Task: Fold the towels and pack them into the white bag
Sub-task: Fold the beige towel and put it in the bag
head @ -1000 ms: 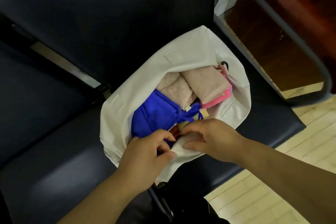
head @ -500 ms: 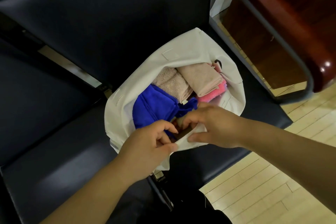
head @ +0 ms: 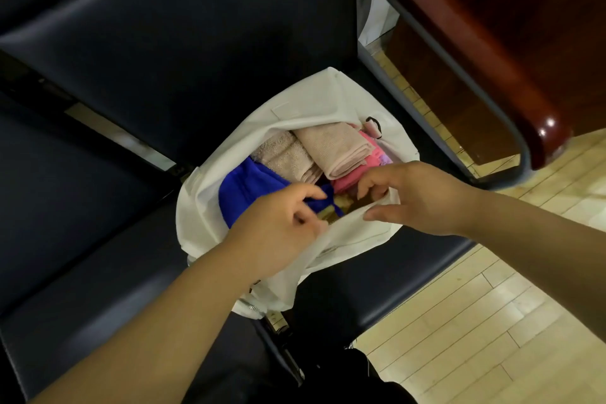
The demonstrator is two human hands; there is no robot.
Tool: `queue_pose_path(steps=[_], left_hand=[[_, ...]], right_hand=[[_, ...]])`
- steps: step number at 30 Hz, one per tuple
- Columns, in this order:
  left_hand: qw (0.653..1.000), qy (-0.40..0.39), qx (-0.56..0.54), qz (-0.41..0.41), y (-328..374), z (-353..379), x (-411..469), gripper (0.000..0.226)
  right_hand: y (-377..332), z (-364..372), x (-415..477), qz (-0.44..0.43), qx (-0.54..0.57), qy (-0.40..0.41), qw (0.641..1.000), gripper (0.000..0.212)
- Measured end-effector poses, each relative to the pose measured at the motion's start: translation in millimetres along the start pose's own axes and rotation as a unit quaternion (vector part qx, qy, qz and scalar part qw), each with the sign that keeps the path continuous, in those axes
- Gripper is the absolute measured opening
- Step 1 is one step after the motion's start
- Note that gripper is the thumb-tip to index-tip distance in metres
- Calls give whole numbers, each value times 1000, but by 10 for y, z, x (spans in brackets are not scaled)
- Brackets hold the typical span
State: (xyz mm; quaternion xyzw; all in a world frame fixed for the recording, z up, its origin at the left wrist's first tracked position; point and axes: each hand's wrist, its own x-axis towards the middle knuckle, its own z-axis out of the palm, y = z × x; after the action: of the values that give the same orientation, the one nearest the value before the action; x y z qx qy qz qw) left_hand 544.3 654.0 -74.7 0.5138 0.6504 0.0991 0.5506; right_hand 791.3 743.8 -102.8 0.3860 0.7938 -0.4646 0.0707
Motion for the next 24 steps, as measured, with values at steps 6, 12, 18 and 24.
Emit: queue_pose_path(steps=[6,12,18,24], left_hand=[[996,-79,30,9,119,227,323,42],[997,-79,-14,14,163,92,86,44],[999,-31,-5,28,227,51,104,40],[998,-28,-61,19,222,142,126,30]], right_hand=[[67,-36,15,4,-15,-7,1000,25],[55,-262,-77,-14,-18,7,1000,26],[146,-542,-48,11,-72,0,997,20],[224,-662,-52,56,55,-75,994,8]])
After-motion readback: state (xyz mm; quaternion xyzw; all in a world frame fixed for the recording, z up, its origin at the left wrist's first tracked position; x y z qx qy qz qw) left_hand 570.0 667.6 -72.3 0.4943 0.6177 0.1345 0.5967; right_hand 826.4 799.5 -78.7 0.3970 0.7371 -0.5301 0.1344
